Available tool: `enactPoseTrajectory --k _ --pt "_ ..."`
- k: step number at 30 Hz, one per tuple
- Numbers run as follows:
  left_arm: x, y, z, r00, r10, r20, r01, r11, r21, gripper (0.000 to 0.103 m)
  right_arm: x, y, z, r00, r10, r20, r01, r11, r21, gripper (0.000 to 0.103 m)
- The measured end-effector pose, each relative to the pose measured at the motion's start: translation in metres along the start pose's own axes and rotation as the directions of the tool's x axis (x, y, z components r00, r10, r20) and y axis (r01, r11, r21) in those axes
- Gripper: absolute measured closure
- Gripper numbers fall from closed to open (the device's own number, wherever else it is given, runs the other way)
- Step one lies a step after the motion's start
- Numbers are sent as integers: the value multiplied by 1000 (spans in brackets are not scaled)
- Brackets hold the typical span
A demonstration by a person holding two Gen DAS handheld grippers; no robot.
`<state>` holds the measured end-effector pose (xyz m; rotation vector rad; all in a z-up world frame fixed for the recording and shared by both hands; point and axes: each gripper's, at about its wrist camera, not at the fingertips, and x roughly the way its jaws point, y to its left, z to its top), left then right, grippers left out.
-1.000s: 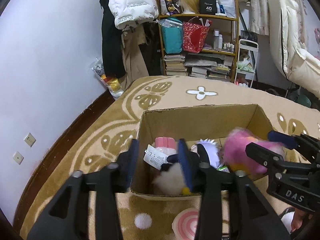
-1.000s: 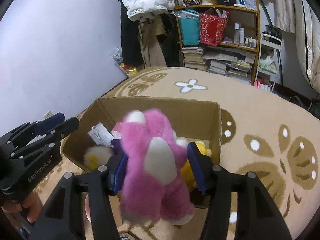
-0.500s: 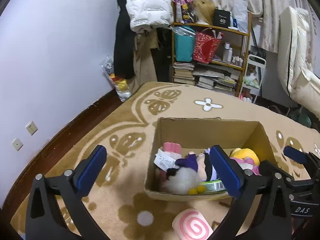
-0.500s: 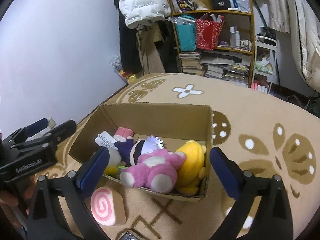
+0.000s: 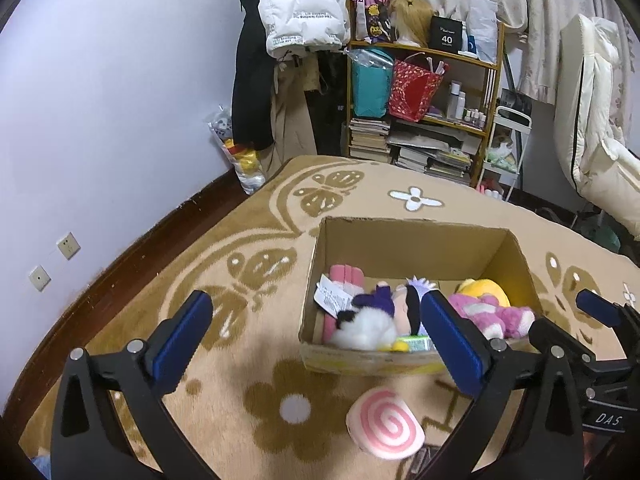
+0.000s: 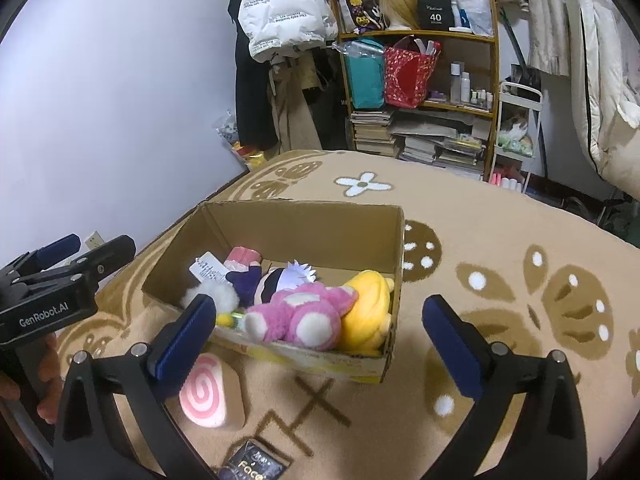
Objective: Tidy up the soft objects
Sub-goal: 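Withdraw both tools from the box toward the swirl cushion and black tissue pack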
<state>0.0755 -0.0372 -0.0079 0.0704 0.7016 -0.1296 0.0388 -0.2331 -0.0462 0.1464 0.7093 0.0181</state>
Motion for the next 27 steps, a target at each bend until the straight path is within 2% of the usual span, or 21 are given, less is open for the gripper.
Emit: enactPoseTrajectory --k 6,12,15,21,24,27 --pt "-7 6 -7 999 -16 -30 15 999 -36 1 -15 2 -8 1000 -2 -9 2 1000 22 0" --pt "-8 5 -17 996 -30 -84 28 999 -23 1 -22 4 -18 999 -9 -36 11 999 46 0" --pt "-6 3 -22 992 -42 -119 40 999 -22 1 -23 7 -25 997 -3 -74 6 999 42 0" --pt "0 -1 -33 986 -5 -167 8 1000 14 1 -15 11 -37 988 4 -156 3 999 45 0" --pt "9 2 -38 972 -30 -231 28 1000 -12 1 -10 12 -45 981 15 -194 -5 999 51 0" --pt "20 6 -44 954 -76 -290 64 997 -50 1 -2 13 -52 970 23 -242 -10 999 53 6"
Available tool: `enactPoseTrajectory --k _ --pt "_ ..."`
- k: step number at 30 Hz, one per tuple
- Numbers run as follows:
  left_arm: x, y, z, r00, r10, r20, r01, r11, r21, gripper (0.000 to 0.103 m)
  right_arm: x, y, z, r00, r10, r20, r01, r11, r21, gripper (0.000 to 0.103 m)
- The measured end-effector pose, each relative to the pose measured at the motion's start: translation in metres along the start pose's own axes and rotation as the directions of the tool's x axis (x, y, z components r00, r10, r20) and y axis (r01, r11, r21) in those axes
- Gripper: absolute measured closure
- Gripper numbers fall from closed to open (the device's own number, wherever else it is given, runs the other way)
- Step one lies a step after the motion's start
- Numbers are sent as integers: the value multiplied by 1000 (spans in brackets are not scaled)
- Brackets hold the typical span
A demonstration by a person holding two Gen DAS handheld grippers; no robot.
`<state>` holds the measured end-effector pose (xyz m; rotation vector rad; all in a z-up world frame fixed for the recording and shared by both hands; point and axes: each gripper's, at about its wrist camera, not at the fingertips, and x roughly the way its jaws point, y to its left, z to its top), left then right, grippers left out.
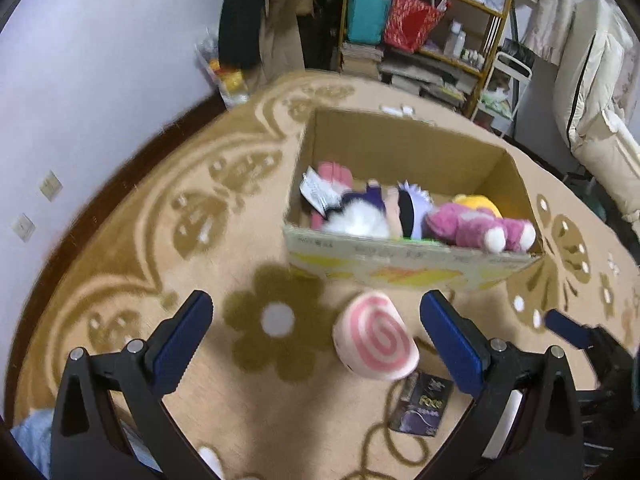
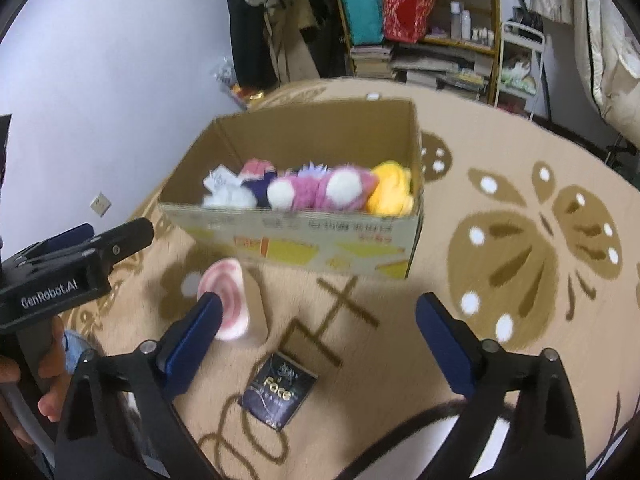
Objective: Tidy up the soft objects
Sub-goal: 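Withdraw both tools from the box toward the swirl cushion and black tissue pack, then close the left tool on the swirl cushion while the right tool grips the black 'Face' tissue pack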
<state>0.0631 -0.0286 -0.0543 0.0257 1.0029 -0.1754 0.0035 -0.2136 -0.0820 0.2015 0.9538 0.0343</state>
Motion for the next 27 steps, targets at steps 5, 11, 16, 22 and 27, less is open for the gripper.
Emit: enactPoseTrajectory --k 5,11,16,22,27 --pt "13 -5 -5 998 43 -42 -41 999 31 1 16 -4 -7 997 9 -78 -8 1000 16 16" --pt "28 -13 -9 995 47 -91 -41 997 70 1 33 -2 -15 988 18 -155 -14 1000 27 17" --pt "43 -18 -10 989 45 -140 -34 996 83 1 48 0 -23 974 37 -221 -30 999 36 17" --pt "54 -26 -12 986 67 -155 -48 991 125 1 64 5 -30 959 46 -279 -43 999 18 17" --pt "61 -31 -12 985 35 -167 -14 992 125 1 77 6 -35 943 69 -325 -57 997 45 17"
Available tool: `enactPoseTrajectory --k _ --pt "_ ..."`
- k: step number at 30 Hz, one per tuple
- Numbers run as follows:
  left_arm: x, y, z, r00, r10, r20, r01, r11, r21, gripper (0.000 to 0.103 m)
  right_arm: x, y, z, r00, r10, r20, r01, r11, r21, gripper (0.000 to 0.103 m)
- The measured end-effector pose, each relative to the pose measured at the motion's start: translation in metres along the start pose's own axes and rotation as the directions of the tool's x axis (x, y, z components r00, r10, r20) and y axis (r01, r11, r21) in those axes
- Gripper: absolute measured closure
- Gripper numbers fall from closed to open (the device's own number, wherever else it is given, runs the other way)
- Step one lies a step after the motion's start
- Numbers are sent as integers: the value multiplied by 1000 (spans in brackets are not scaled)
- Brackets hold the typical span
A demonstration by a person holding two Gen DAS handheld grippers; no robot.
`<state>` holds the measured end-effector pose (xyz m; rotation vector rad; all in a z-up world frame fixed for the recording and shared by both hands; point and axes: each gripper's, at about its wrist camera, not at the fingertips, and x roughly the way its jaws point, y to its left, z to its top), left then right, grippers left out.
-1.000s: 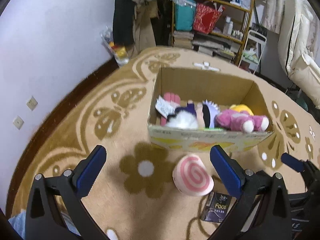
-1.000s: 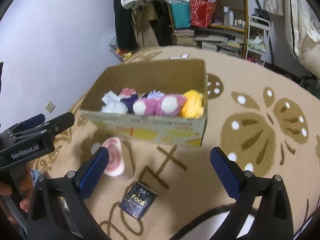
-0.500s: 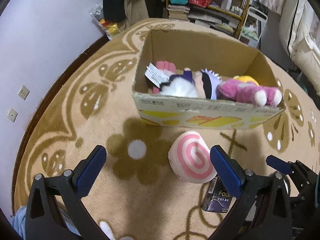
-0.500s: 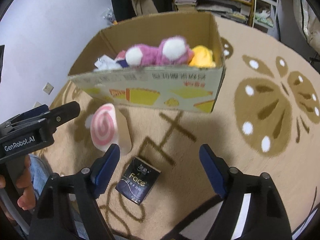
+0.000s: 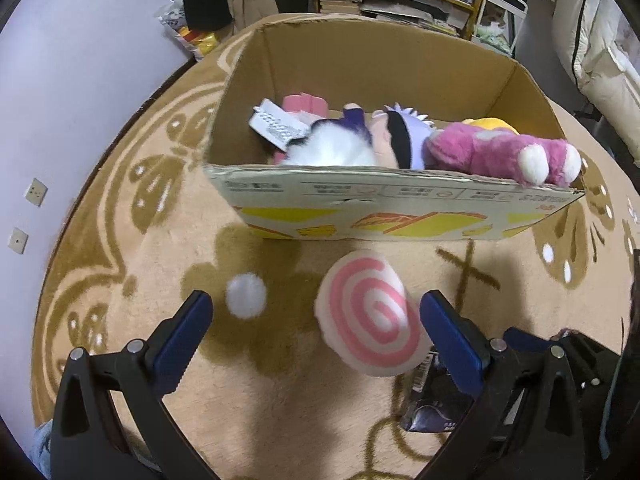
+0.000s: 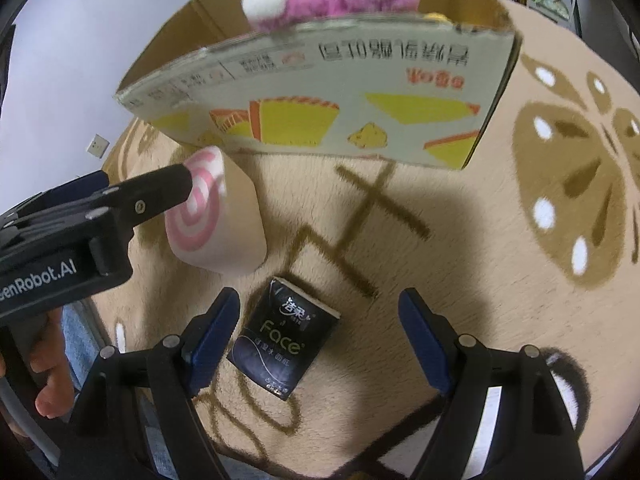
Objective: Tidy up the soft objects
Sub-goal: 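Close the left tool on the swirl cushion while the right tool grips the black 'Face' tissue pack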
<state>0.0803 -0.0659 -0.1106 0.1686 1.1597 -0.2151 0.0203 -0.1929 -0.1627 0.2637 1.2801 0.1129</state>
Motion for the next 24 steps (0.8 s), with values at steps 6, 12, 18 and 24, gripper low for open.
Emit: enactPoseTrajectory --k 6,12,18,24 --pt "7 -11 0 999 -31 -11 31 999 18 1 12 4 1 999 16 -35 -16 1000 16 17" --pt "22 -17 -4 996 86 -35 -84 996 40 1 25 14 1 998 6 -61 -4 1000 23 17" --pt "29 -23 -9 996 14 -84 -7 997 74 32 31 15 1 997 3 -83 3 998 61 30" --pt "26 -34 -16 996 -16 -91 27 993 118 62 29 16 0 995 15 -97 -8 998 67 34"
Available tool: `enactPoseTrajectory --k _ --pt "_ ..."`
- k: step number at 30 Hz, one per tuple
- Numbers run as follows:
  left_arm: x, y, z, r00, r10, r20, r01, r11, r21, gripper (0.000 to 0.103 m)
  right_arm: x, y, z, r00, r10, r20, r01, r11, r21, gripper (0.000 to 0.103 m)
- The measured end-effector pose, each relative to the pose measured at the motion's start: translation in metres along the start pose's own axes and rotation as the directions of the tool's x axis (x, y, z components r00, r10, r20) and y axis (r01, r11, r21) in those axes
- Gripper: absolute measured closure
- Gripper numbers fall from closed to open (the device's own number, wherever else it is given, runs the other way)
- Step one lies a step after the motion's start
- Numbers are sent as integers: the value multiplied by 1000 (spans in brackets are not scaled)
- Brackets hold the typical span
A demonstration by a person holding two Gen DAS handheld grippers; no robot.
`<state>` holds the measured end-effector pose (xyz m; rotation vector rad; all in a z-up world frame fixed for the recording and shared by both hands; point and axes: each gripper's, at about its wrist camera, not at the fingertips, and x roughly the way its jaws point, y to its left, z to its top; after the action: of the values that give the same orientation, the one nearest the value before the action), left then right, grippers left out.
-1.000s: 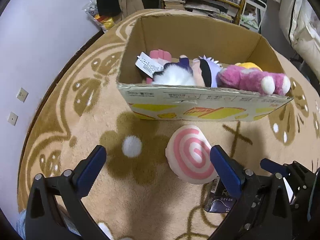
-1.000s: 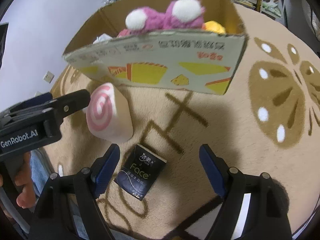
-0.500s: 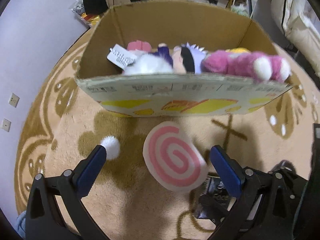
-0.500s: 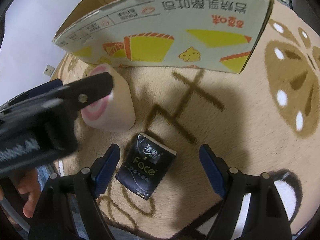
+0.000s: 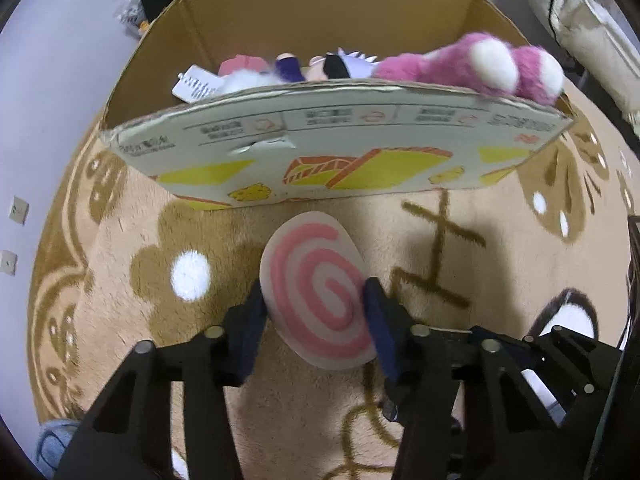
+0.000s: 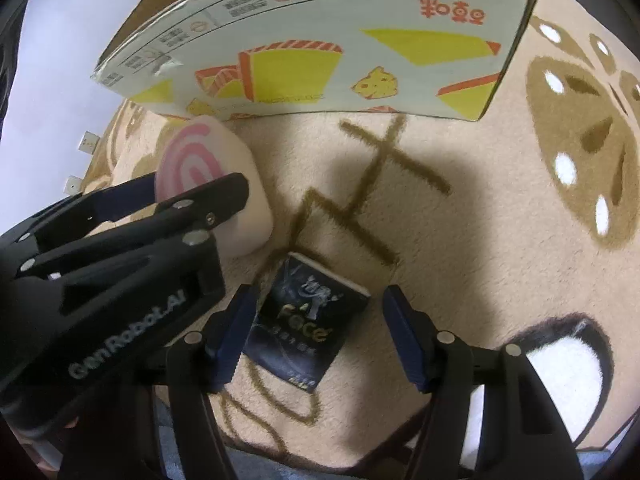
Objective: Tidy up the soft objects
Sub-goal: 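Close the left tool on the swirl cushion while the right tool grips the black 'Face' tissue pack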
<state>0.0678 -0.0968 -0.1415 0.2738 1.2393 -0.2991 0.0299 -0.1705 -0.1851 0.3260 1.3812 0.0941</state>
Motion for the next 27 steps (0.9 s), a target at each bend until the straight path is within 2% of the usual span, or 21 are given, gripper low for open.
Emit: enactPoseTrajectory --k 2,4,7,11,15,21,22,23,26,27 --pt "-1 -2 -2 1000 14 3 -14 1000 11 66 0 2 -2 1000 12 -9 -12 1000 -1 35" --pt "-3 -4 -3 1000 18 8 -18 1000 12 68 0 6 -2 1000 -14 -8 13 1000 -20 43" --pt "-7 -3 -7 1000 21 19 -22 1000 17 71 -1 6 -5 999 -36 14 36 999 -28 46" --pt "-15 -11 -7 999 23 32 -25 999 38 79 -11 10 -3 989 -113 92 119 991 -63 49" --pt "-17 -14 -6 999 12 38 -14 999 44 84 -17 5 -2 987 -110 117 117 992 -50 51" --pt "-27 -8 -6 998 -8 69 6 999 32 86 -30 -4 -1 982 -121 147 129 991 -44 54" --pt "-29 -7 -6 997 -10 74 8 1000 27 86 -32 -5 0 981 -121 155 128 991 -41 58" --pt "-32 -6 -7 997 -10 79 8 1000 23 86 -36 -7 -1 980 -120 162 128 991 -39 90" --pt "-37 -1 -9 996 5 91 -5 1000 -3 86 -45 -15 -1 979 -108 172 115 993 -27 94" --pt "-38 1 -9 996 9 92 -8 1000 -11 86 -46 -17 -1 980 -100 171 106 994 -24 98"
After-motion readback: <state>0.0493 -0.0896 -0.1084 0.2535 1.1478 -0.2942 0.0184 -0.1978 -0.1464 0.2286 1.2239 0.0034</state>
